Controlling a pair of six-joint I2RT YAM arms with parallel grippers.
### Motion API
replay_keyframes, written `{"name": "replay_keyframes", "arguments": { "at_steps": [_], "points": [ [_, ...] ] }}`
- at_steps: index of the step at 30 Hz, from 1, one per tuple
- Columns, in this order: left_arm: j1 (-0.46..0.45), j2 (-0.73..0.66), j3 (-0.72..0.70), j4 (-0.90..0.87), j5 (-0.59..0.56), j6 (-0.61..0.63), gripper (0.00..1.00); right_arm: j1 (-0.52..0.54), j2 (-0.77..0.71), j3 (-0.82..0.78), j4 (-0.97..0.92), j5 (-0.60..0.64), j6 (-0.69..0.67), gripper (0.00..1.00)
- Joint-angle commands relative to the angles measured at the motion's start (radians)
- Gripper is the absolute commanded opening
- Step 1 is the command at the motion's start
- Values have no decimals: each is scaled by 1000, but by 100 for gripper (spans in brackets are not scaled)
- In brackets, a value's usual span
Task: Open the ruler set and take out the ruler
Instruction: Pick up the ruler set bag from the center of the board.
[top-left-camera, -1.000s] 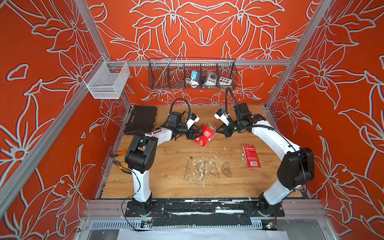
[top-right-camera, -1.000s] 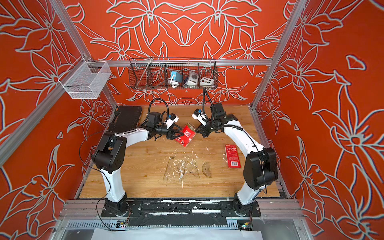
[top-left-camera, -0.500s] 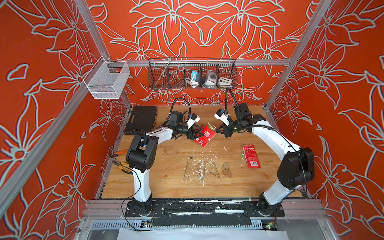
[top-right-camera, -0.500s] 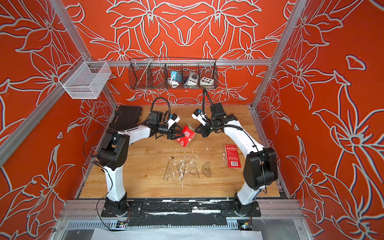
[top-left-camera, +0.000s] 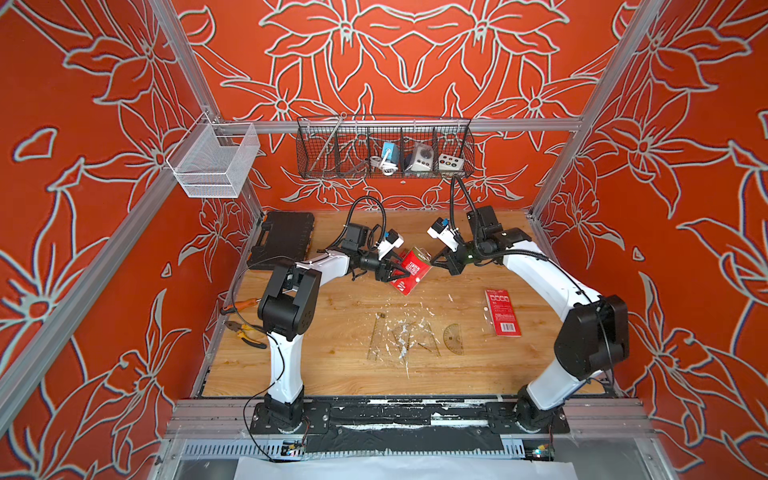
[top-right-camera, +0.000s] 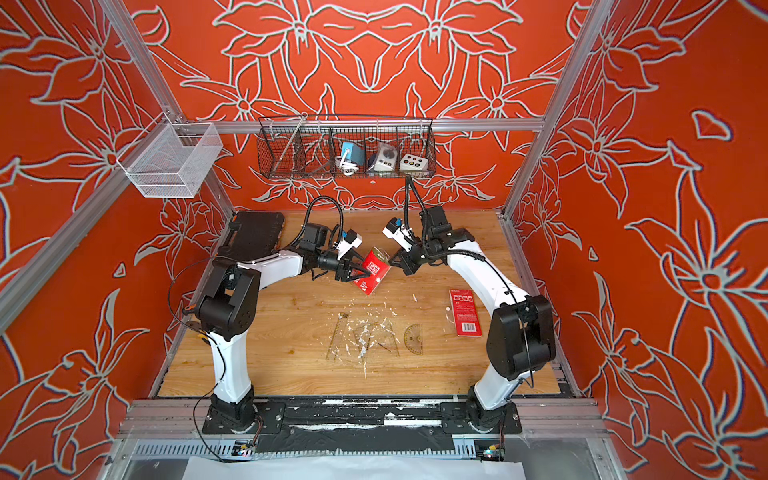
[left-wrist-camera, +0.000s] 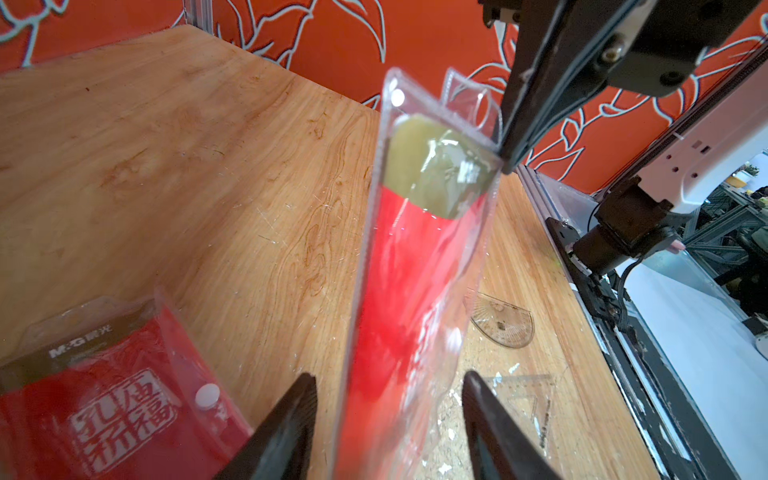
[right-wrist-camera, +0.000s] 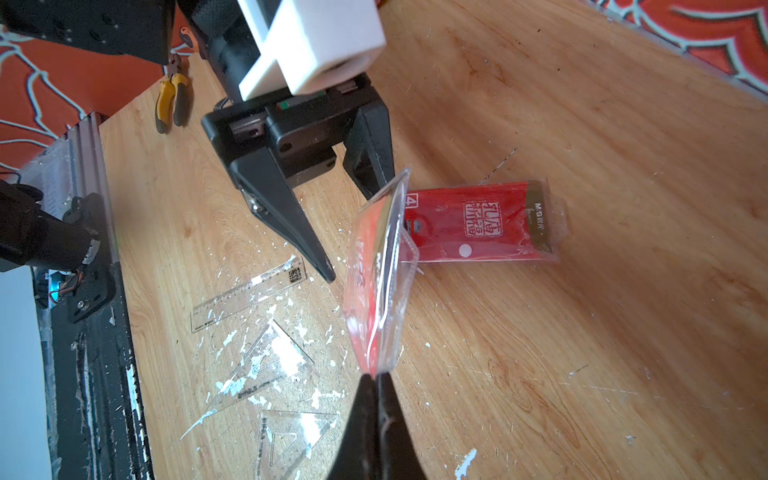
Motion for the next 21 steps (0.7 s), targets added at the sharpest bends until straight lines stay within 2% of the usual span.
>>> {"name": "replay_keyframes", "arguments": {
  "at_steps": [1, 6, 15, 21],
  "points": [
    [-6, 17, 17, -24, 37, 42, 51, 7, -24, 21, 7, -29, -27, 0],
    [-10, 20, 27, -56, 41, 62, 42, 9, -20, 22, 16, -25, -20, 0],
    [-12, 25, 30, -78, 49, 69, 9, 9, -20, 26, 26, 7, -8, 0],
    [-12, -18, -17, 8, 45, 15, 0, 9, -27, 26, 35, 27, 6, 0]
  ]
}}
